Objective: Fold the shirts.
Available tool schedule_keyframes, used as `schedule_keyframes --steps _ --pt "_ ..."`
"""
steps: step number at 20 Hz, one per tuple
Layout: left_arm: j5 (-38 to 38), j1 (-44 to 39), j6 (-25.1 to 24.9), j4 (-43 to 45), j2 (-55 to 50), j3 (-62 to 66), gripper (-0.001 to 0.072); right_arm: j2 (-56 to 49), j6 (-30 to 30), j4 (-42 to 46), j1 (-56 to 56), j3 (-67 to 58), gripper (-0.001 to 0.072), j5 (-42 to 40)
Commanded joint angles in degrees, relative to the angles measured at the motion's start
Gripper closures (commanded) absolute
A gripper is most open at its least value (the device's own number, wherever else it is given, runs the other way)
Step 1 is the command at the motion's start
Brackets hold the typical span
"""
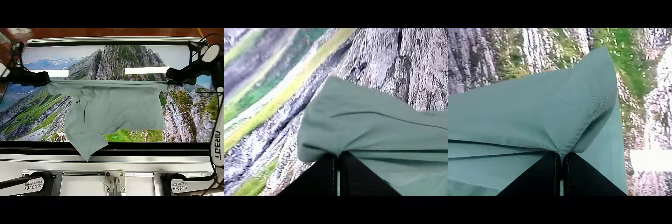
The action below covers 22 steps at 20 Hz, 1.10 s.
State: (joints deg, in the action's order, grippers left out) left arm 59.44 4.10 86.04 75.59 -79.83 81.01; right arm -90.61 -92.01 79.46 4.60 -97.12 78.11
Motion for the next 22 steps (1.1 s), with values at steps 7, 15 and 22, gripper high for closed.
schedule_keyframes --steps 7,15,22 --pt "26.27 1.84 0.57 1.38 -9.38 0.39 0.0063 -5.25 6.95 1.36 0.33 -1.42 0.0034 6.82" --pt "21.99 15.61 -4.33 -7.93 8.04 -28.26 0.0041 1.33 10.82 -10.84 16.81 9.77 0.01 18.75" --pt "1.6 11.52 -9.94 -24.65 8.83 -48.65 0.0048 1.42 10.82 -16.59 18.45 19.1 0.01 15.34"
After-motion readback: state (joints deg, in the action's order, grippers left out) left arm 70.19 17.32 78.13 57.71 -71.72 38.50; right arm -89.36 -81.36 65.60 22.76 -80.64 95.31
